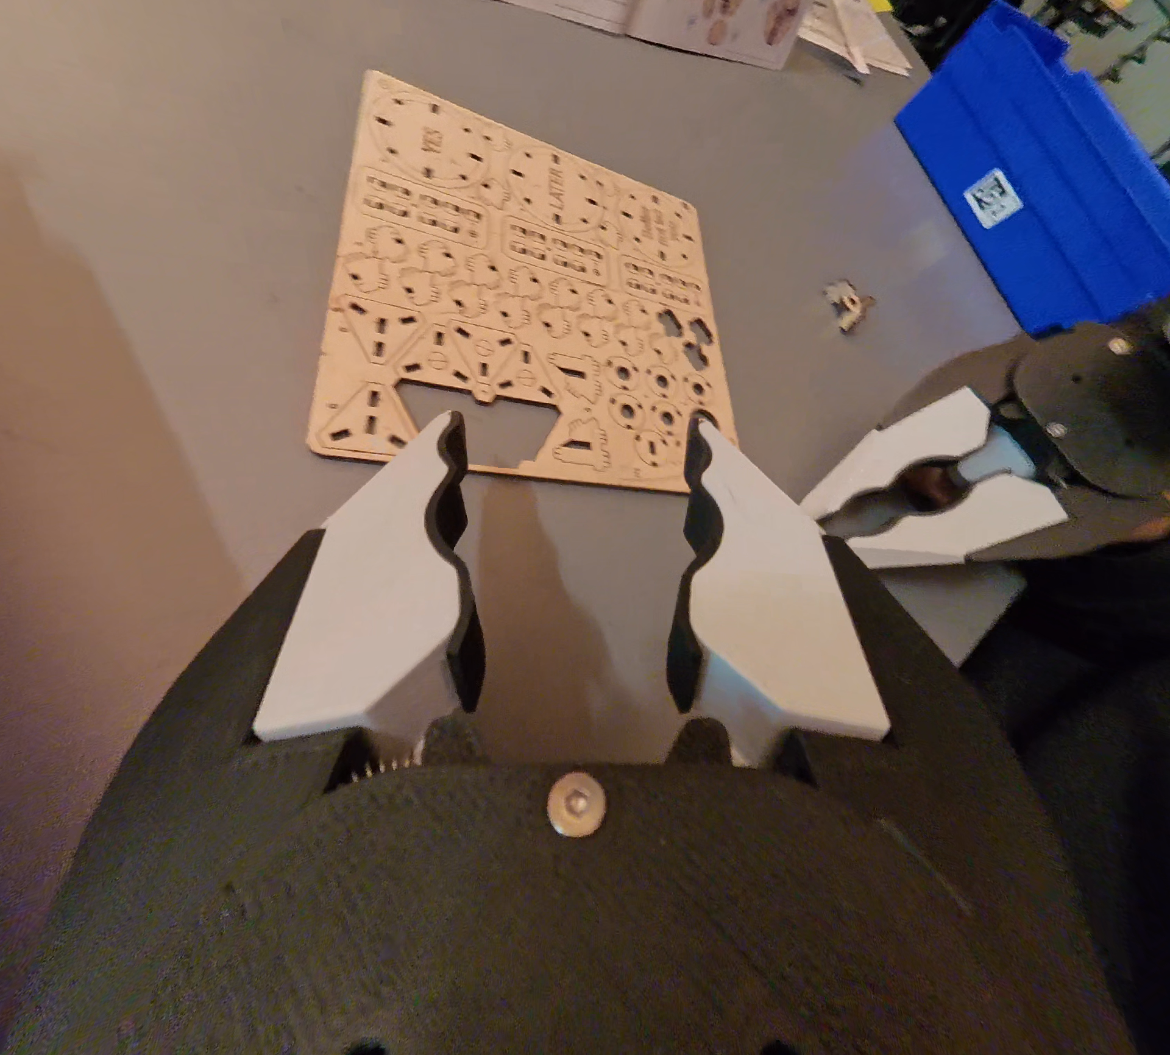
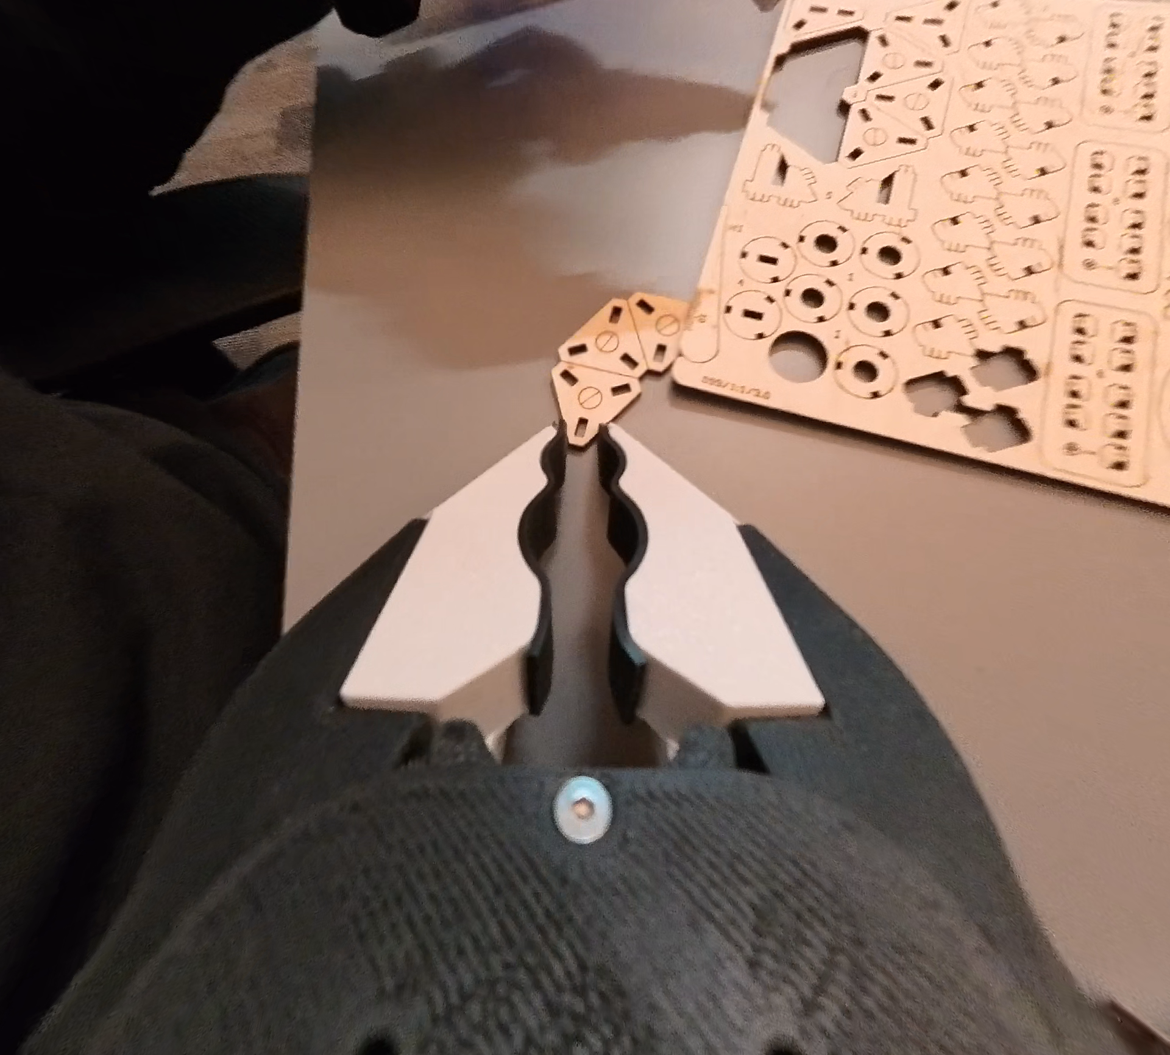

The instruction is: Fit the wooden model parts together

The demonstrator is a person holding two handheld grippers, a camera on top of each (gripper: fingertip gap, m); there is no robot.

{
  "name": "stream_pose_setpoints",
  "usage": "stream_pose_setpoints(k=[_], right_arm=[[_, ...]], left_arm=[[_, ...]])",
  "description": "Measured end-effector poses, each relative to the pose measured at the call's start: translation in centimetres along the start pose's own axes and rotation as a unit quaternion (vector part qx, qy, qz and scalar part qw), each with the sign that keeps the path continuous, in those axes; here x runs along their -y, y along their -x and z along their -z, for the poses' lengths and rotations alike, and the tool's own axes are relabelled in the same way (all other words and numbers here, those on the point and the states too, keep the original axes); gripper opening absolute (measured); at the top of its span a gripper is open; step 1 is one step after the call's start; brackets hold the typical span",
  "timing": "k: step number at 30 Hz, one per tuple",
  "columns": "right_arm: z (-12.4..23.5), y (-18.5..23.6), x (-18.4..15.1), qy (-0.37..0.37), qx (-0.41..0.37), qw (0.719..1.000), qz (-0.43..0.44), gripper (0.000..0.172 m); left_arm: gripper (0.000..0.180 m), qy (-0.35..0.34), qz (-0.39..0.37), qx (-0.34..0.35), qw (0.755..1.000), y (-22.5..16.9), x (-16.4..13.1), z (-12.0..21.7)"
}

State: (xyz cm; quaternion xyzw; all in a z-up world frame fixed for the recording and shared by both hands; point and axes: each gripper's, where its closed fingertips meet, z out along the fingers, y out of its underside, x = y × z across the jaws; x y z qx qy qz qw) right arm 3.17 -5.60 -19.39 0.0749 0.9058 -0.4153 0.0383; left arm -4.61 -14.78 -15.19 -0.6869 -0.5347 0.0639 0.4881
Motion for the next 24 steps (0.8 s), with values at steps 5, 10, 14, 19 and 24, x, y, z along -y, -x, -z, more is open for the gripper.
stream_pose_setpoints(k=[5,10,14,19,24], right_arm=[[1.4,2.2,-1.5,0.014,0.064,0.997,-0.033,0.006],[2.0,1.3,-0.8,-0.029,-0.007,1.000,-0.005,0.040],[0.8,1.6,-0.4,-0.014,-0.041,0.998,0.043,0.050],[0.0,2.3,-0.5,0.005,-0.039,0.998,0.053,0.025],[0.6,1.9,-0.1,-0.017,-0.052,0.997,0.060,0.024]], left_arm=[[0.068,0.047,-0.060,-0.053,0.996,-4.8,-3.8,-0.1],[0.068,0.082,-0.129,-0.080,0.985,-8.5,-7.4,0.2],[0.066,0.099,-0.139,-0.076,0.982,-9.2,-8.6,-0.3],[0.064,0.069,-0.106,-0.074,0.989,-9.2,-7.4,-0.2],[0.065,0.015,0.011,-0.115,0.993,-8.6,-5.8,0.7]])
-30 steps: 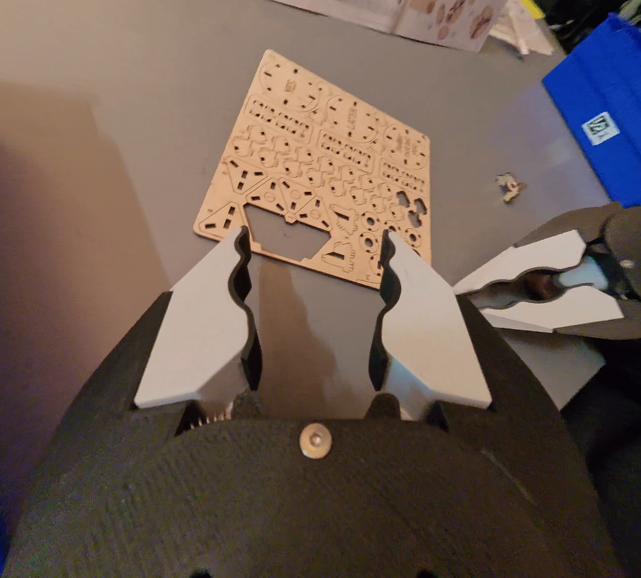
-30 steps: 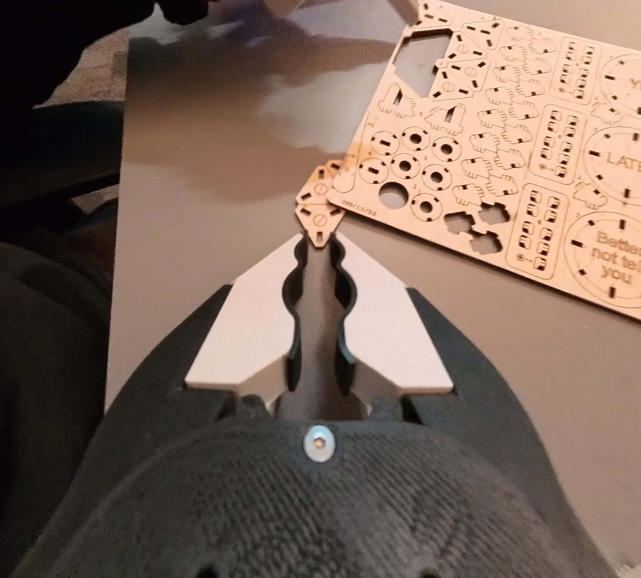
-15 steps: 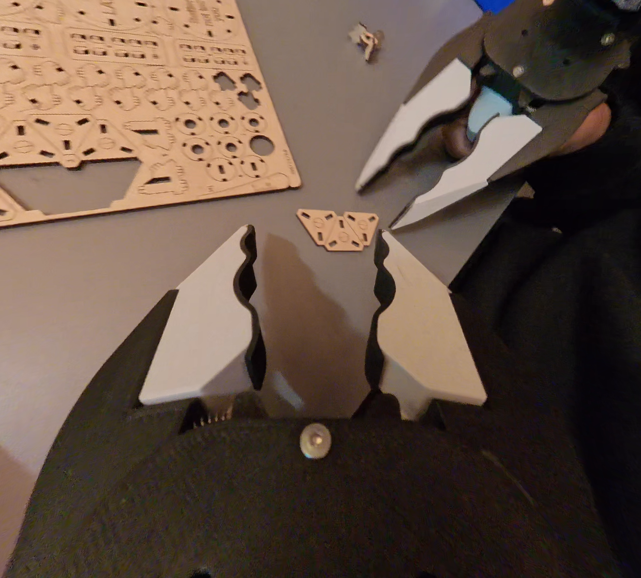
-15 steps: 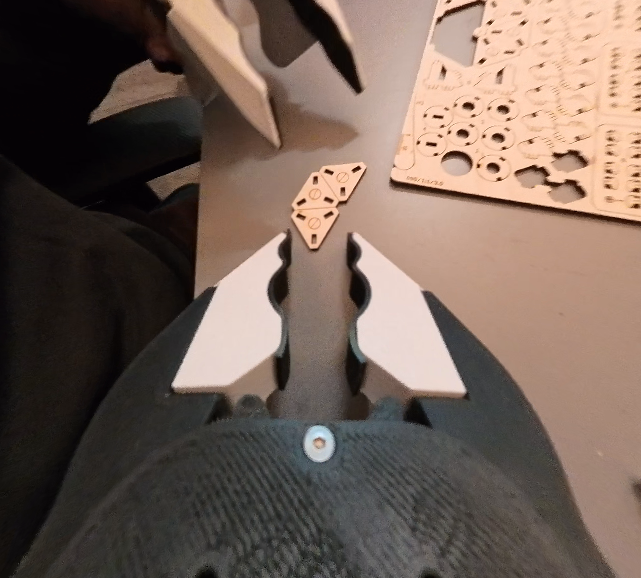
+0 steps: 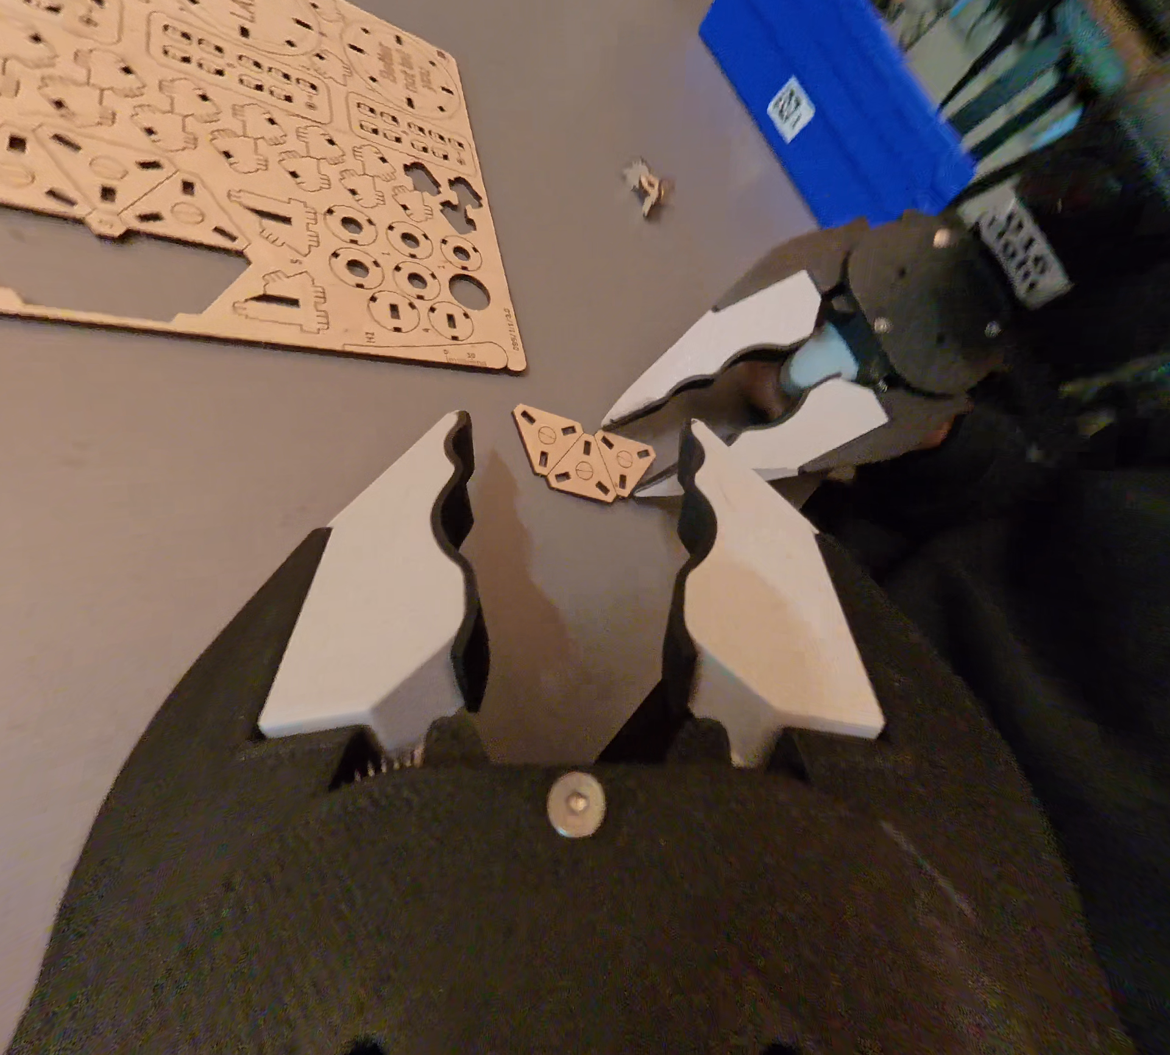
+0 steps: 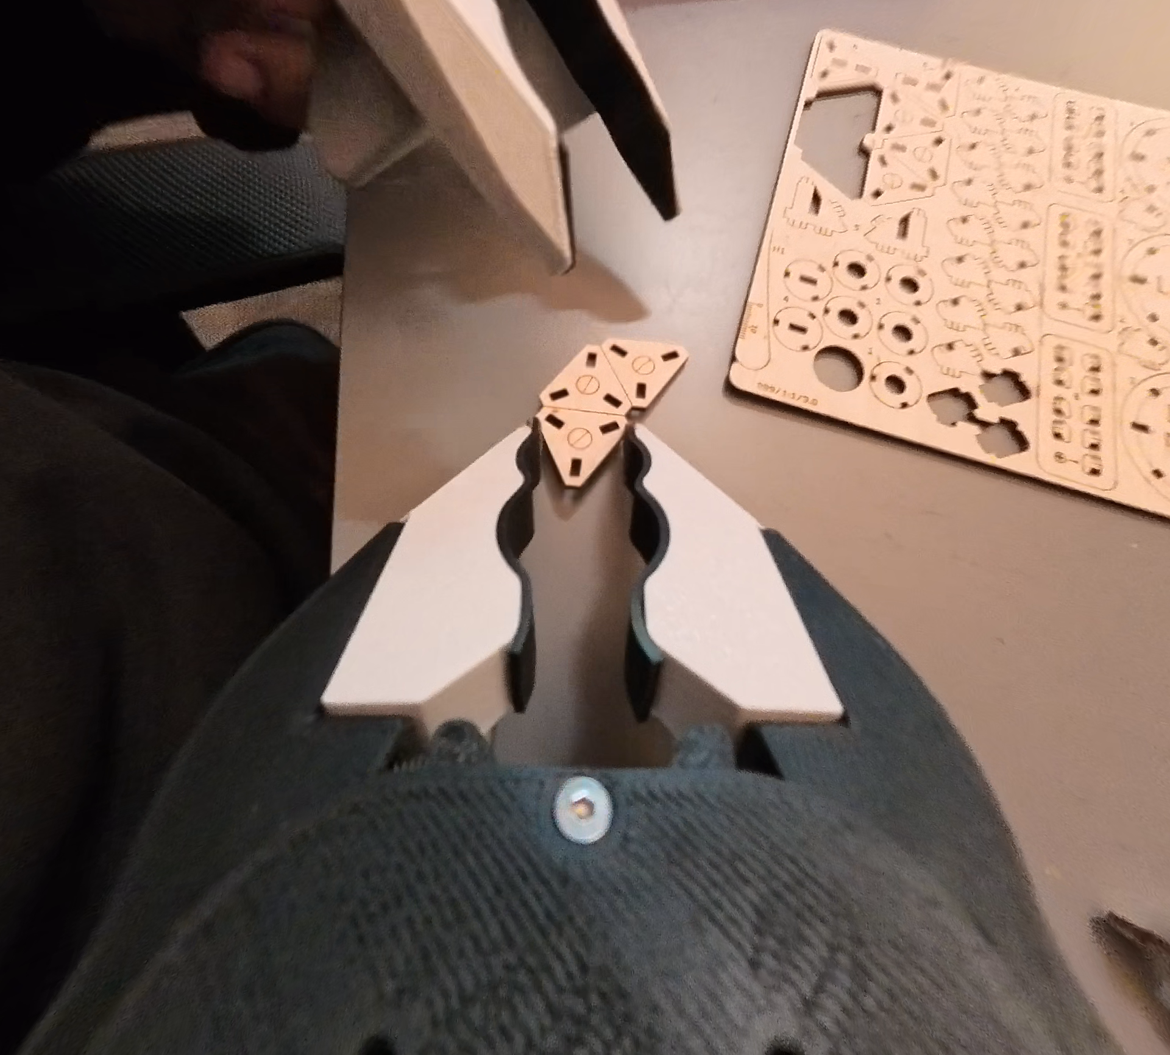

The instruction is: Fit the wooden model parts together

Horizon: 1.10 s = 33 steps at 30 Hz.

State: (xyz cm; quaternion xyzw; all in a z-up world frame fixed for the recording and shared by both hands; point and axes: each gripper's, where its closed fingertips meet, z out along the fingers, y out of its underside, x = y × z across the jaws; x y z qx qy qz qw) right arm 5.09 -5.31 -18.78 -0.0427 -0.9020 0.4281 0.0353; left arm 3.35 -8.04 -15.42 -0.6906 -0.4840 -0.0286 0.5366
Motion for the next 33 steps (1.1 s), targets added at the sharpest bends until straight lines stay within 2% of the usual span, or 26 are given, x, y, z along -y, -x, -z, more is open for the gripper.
stream_pose_setpoints(k=[4,7,9,11,13,16,20,22,23,25,28,30,31,33], right_arm=[[1.8,0.0,3.3,-0.101,-0.014,0.994,0.037,0.023],[2.7,-0.4,4.7,-0.132,-0.045,0.987,0.077,0.023],[3.1,-0.2,5.2,-0.150,-0.045,0.983,0.097,0.023],[3.2,0.1,5.5,-0.164,-0.040,0.980,0.102,0.024],[3.6,-0.6,6.0,-0.193,-0.049,0.977,0.072,0.020],[4.7,-2.1,6.6,-0.243,-0.038,0.969,-0.023,0.031],[5.0,-1.5,7.1,-0.270,0.067,0.952,-0.125,0.031],[5.0,-0.6,7.4,-0.278,0.138,0.936,-0.167,0.023],[5.3,-0.4,7.7,-0.289,0.161,0.926,-0.183,0.007],[5.5,-0.9,7.7,-0.299,0.175,0.913,-0.216,0.003],[4.9,-1.7,7.0,-0.281,0.164,0.912,-0.251,0.004],[4.7,-2.8,6.3,-0.268,0.118,0.921,-0.256,0.000],[4.8,-3.6,6.0,-0.266,0.088,0.928,-0.247,0.000],[5.7,-4.3,6.2,-0.284,0.073,0.924,-0.247,0.000]], left_arm=[[0.070,-0.033,0.100,-0.071,0.992,-0.4,0.5,0.4],[0.066,-0.026,0.143,-0.116,0.982,-1.0,0.2,-0.2],[0.044,-0.042,0.158,-0.192,0.968,-3.0,0.9,0.1],[0.006,-0.062,0.172,-0.240,0.953,-4.0,1.7,0.4],[0.000,-0.078,0.167,-0.228,0.956,-3.5,2.1,0.3],[0.001,-0.108,0.149,-0.232,0.955,-3.8,3.1,0.9],[0.000,-0.136,0.117,-0.249,0.952,-4.9,4.1,1.5],[0.001,-0.136,0.103,-0.255,0.952,-5.5,4.2,1.4],[0.001,-0.139,0.095,-0.259,0.951,-5.8,4.2,1.4],[0.001,-0.148,0.078,-0.240,0.956,-5.9,4.5,1.2],[0.002,-0.155,-0.018,-0.138,0.978,-5.2,4.5,0.4],[0.000,-0.151,-0.086,-0.057,0.983,-4.6,4.5,0.0],[0.000,-0.154,-0.108,-0.048,0.981,-5.0,4.6,0.0],[0.000,-0.166,-0.089,-0.080,0.979,-5.8,5.2,0.4]])
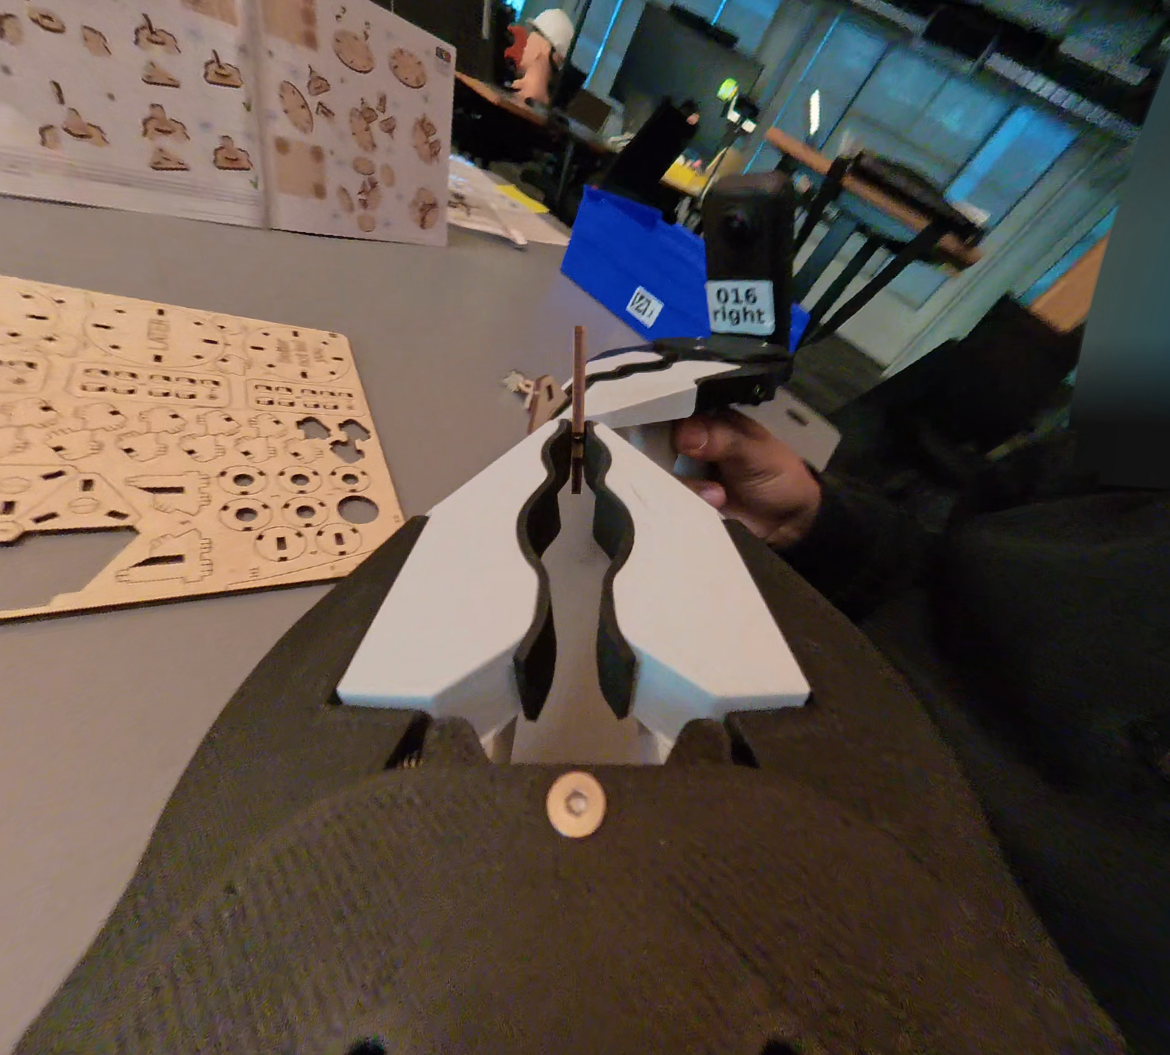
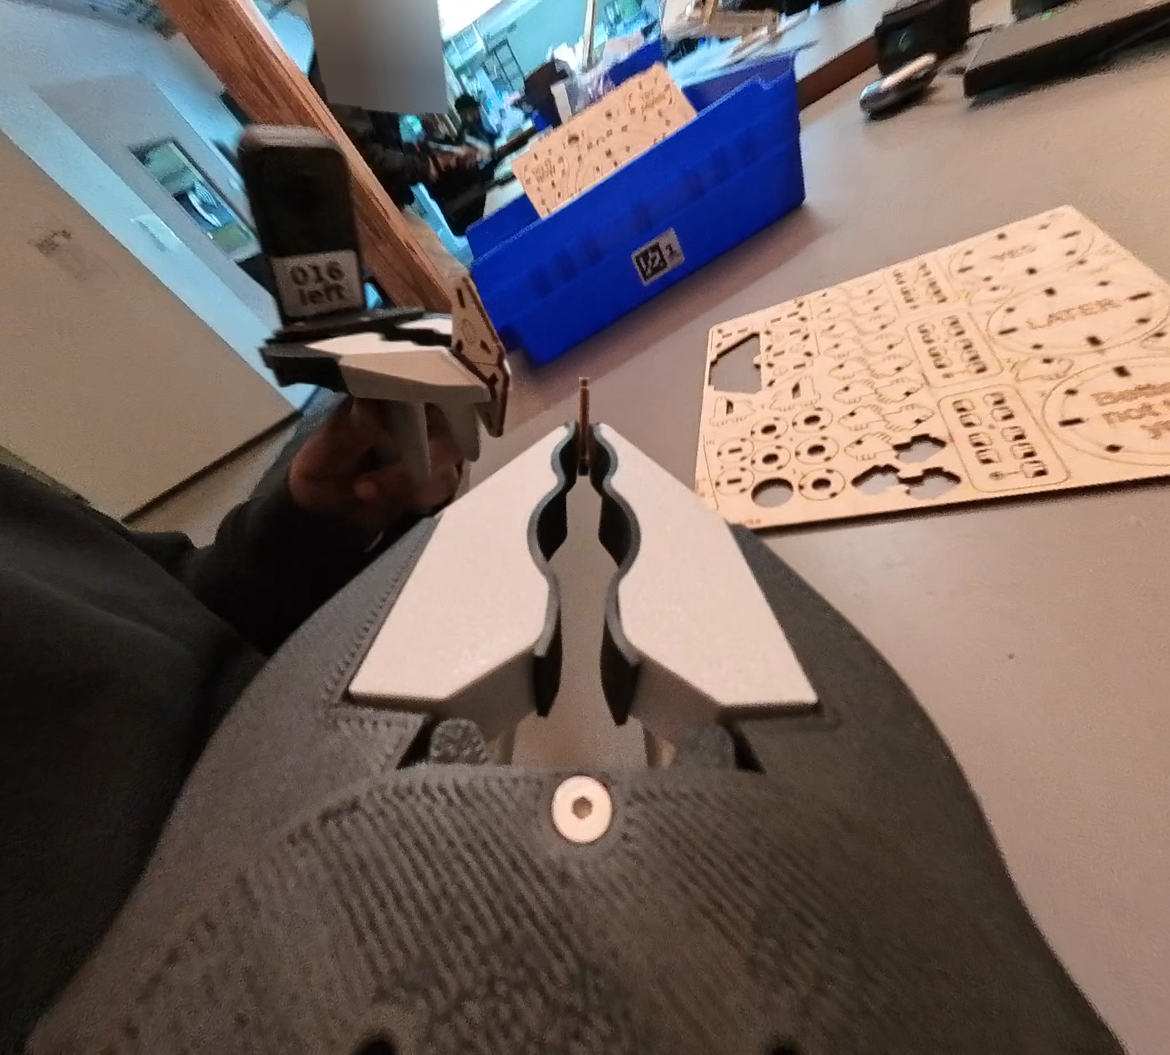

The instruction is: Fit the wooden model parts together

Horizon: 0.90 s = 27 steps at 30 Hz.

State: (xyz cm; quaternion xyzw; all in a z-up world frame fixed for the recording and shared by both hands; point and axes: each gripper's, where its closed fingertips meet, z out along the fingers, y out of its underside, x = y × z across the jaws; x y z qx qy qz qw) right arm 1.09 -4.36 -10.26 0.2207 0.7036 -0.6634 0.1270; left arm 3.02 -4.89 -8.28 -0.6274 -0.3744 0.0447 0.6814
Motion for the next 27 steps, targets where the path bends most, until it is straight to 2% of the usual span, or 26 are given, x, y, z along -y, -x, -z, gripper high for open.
stream_pose_setpoints(k=[2,4,6,12,15,20,27], right_arm=[[0.5,0.0,0.5,-0.012,0.003,1.000,0.001,0.000],[0.9,-0.1,0.7,-0.017,0.000,1.000,0.016,0.000],[1.2,0.1,0.6,-0.019,0.004,0.999,0.033,0.000],[1.7,0.3,0.6,-0.031,-0.005,0.996,0.085,0.000],[2.1,0.3,0.7,-0.033,-0.020,0.992,0.118,0.000],[2.8,0.3,1.3,-0.055,-0.015,0.991,0.117,0.000],[2.8,0.7,1.1,-0.054,-0.013,0.990,0.130,0.000]], left_arm=[[0.000,-0.018,0.043,0.005,0.999,1.4,0.6,0.5],[0.000,-0.015,0.080,0.050,0.995,4.3,0.5,1.2],[0.000,0.011,0.111,0.114,0.987,8.1,0.1,1.9],[0.000,0.085,0.139,0.203,0.966,15.3,-0.5,2.3],[0.000,0.101,0.143,0.228,0.958,16.7,-0.8,2.5],[0.000,0.069,0.157,0.253,0.952,17.8,0.1,3.6],[0.000,0.073,0.204,0.220,0.951,17.1,-1.3,2.7]])
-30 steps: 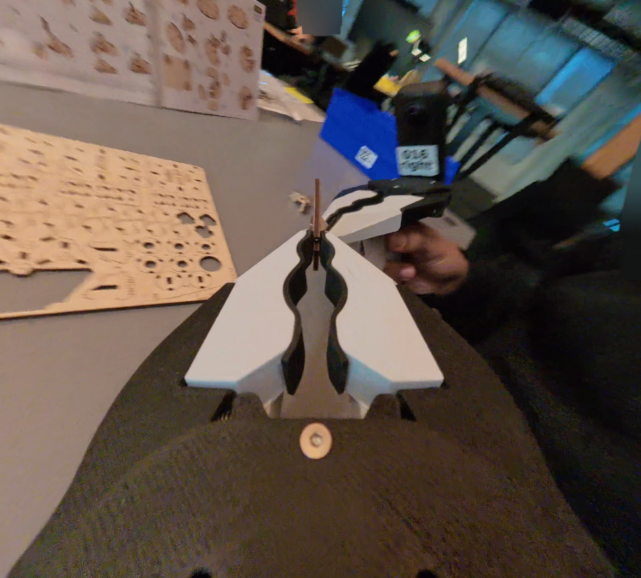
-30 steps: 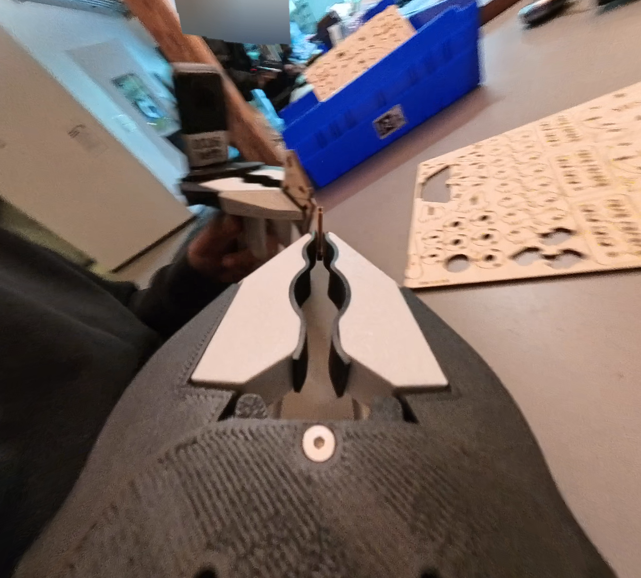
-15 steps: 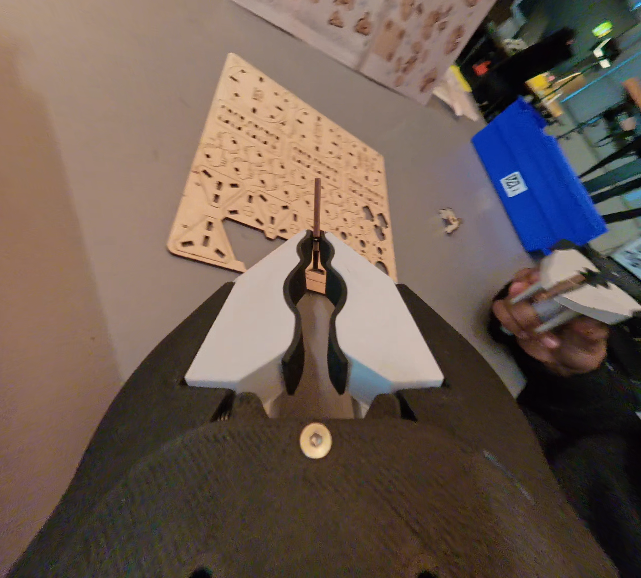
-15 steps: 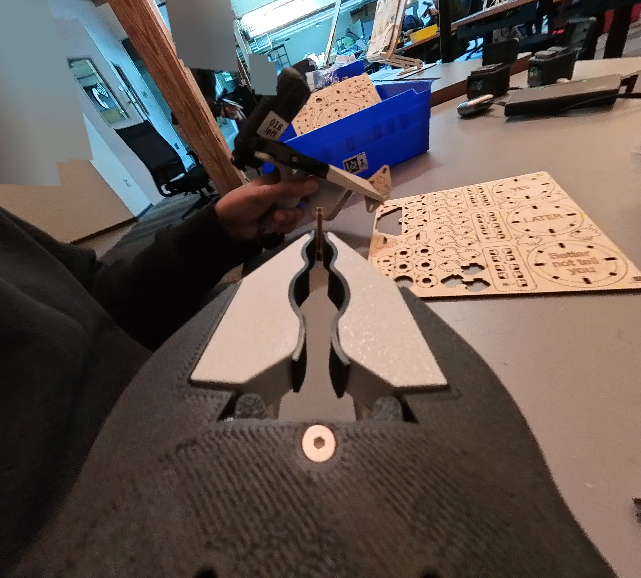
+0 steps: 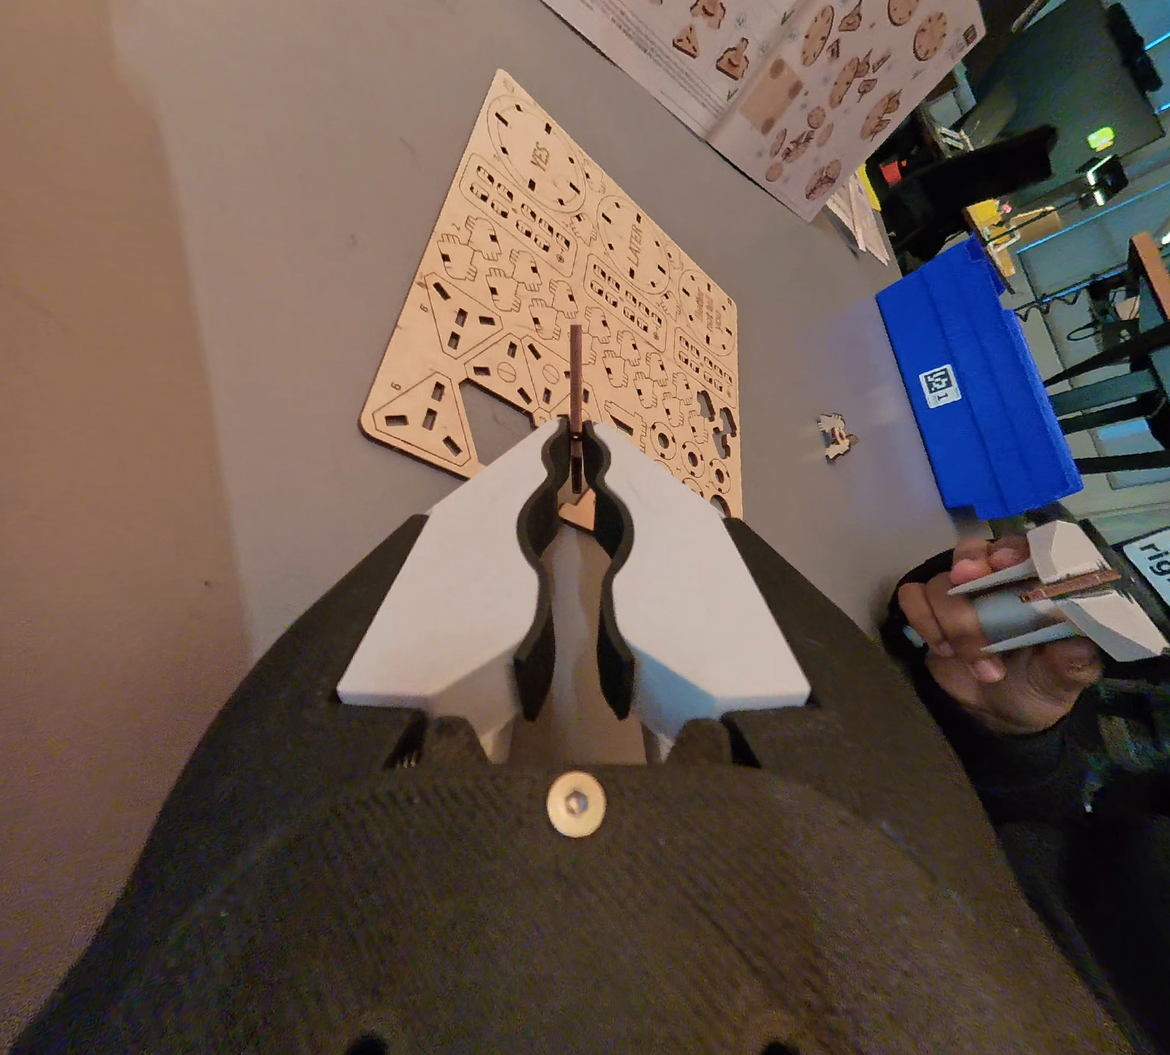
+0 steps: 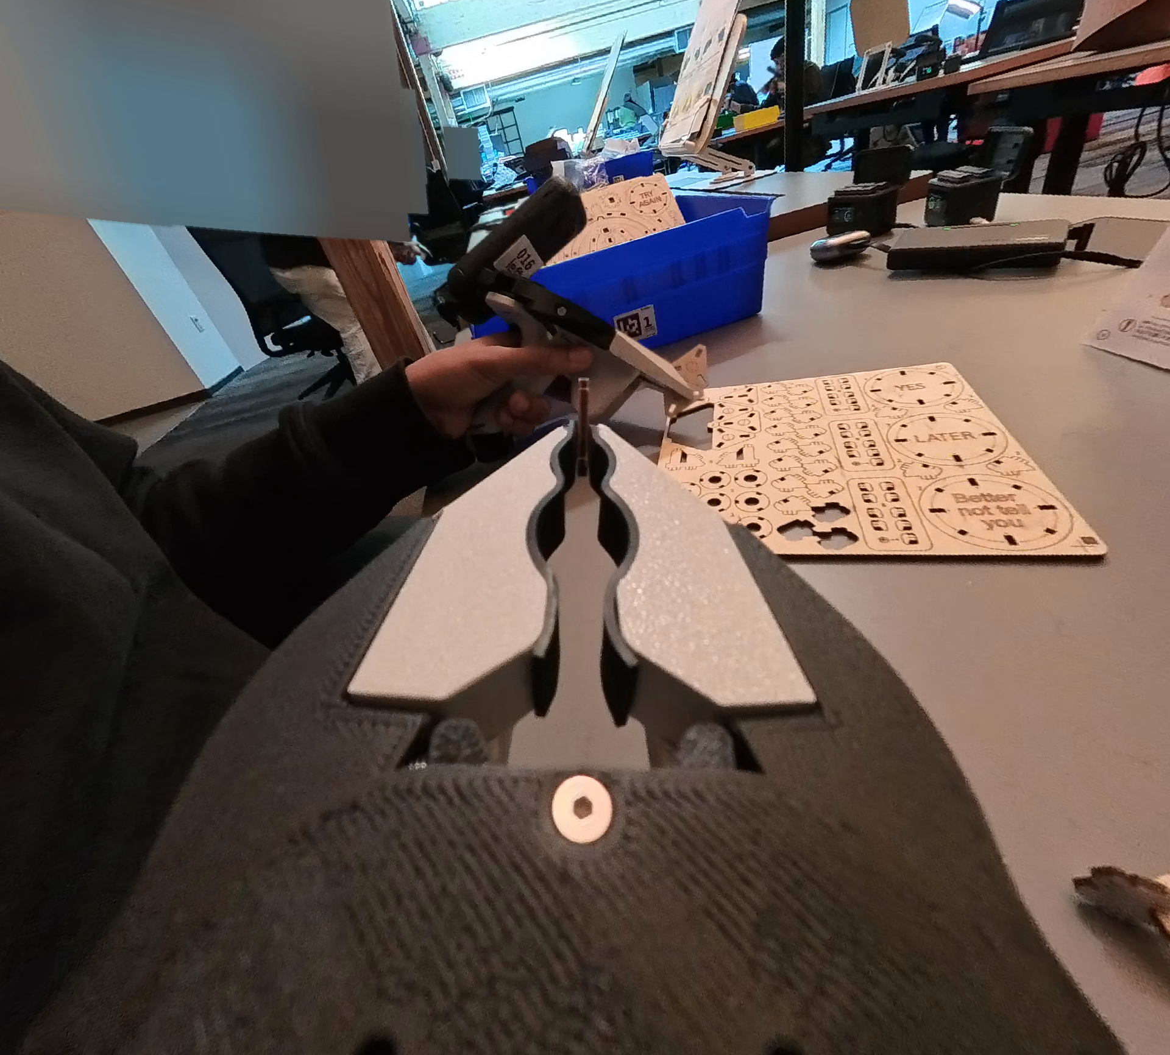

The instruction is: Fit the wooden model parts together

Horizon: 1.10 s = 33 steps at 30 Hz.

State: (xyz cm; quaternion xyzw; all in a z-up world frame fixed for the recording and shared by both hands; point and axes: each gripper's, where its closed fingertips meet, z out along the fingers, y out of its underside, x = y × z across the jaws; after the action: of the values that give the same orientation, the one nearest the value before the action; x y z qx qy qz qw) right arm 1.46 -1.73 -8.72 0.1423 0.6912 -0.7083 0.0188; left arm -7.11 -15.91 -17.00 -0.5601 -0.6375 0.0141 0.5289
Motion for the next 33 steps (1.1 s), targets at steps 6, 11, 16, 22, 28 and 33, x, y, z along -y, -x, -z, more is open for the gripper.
stream_pose_setpoints(k=[6,11,16,22,28,33], right_arm=[[0.3,0.1,0.2,-0.007,0.000,1.000,-0.001,0.000],[0.3,0.1,0.2,-0.008,-0.001,1.000,0.001,0.000],[0.3,0.1,0.2,-0.009,-0.002,1.000,0.001,0.000],[0.3,0.0,0.3,-0.011,-0.002,1.000,0.000,0.000],[0.4,0.0,0.3,-0.012,-0.002,1.000,-0.002,0.000],[0.4,-0.1,0.3,-0.013,-0.002,1.000,-0.003,0.000]], left_arm=[[0.001,0.015,0.017,-0.024,0.999,-0.6,-0.7,-0.4],[0.008,0.020,0.018,-0.024,0.999,-0.6,-0.9,-0.5],[0.022,0.027,-0.002,0.010,1.000,0.1,-1.1,-0.1],[0.023,0.030,-0.028,0.054,0.998,1.1,-1.0,1.1],[0.023,0.039,-0.045,0.080,0.995,1.8,-1.2,1.7],[0.034,0.040,-0.078,0.099,0.991,1.8,-1.1,1.5]])
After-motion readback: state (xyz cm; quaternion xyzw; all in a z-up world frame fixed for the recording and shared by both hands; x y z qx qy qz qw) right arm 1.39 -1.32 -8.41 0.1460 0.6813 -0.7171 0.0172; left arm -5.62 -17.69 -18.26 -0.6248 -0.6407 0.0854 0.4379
